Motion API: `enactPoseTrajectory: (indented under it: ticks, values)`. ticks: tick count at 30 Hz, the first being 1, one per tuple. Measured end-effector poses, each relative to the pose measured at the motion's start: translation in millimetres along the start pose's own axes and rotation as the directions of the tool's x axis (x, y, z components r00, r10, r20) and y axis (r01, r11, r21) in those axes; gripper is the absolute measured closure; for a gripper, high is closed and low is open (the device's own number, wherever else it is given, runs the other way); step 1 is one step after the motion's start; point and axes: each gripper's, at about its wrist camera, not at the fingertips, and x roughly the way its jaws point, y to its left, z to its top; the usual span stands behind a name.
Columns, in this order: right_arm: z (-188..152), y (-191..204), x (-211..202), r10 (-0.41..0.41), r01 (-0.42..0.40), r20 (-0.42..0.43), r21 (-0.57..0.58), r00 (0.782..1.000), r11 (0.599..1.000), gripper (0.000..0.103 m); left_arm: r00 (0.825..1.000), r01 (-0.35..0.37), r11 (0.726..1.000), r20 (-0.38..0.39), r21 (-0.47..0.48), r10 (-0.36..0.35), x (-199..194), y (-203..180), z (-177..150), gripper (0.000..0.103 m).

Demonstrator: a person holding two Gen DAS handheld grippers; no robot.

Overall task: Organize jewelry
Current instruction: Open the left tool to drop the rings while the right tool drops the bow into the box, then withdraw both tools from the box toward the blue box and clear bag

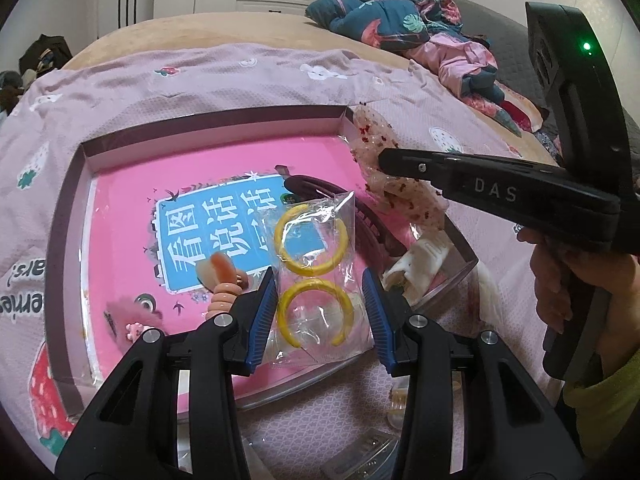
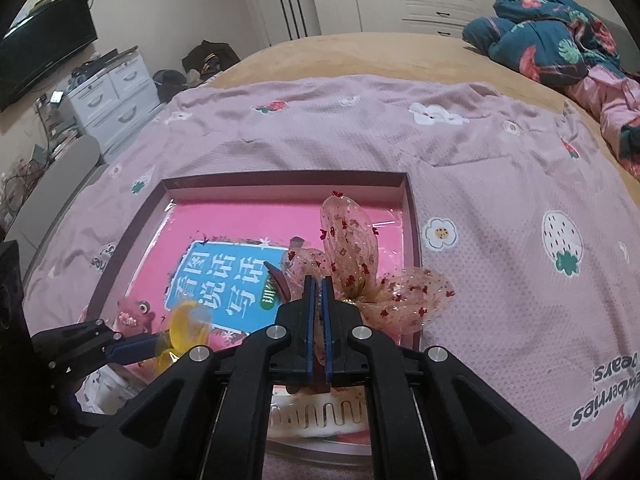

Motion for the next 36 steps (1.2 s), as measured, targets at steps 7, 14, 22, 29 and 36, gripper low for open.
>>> enactPoseTrajectory:
  ticks: [7,14,22,29,36]
  values:
    - [-4.4,-9.3,-12.4,0.003,-0.004,0.019,0.047,1.0,0.999,0.073,1.0,-0.003,1.0,-0.004,0.001,0.003,2.0,-1.2,1.1,0.069]
    - [-13.3,-21.1,-41.3,0.005,-0.011,0.067,0.09,0.998,0.996,0.054,1.0,-0.007,1.0,-0.004,0.002,0.007,1.7,-0.9,-0.1,0.064]
    - [-30.7,-30.2,-80.8,0.005,-0.026,0.151,0.136,0.988,0.99,0.028,1.0,-0.011,1.0,0.013,-0.003,0.011,-7.6,0.7,0.5,0.054]
    - [-46.3,-29.5,-113.7,-0.013,-0.016,0.202,0.139,0.979,0.99,0.018,0.997,-0.025,0.999,0.076,-0.024,0.027,-42.8,1.9,4.8,0.037]
    - [-52.5,-19.1,-144.9,-0.021,-0.011,0.256,0.123,0.966,0.992,0.014,0.983,-0.046,0.997,0.176,-0.06,0.056,-88.0,6.0,6.2,0.017]
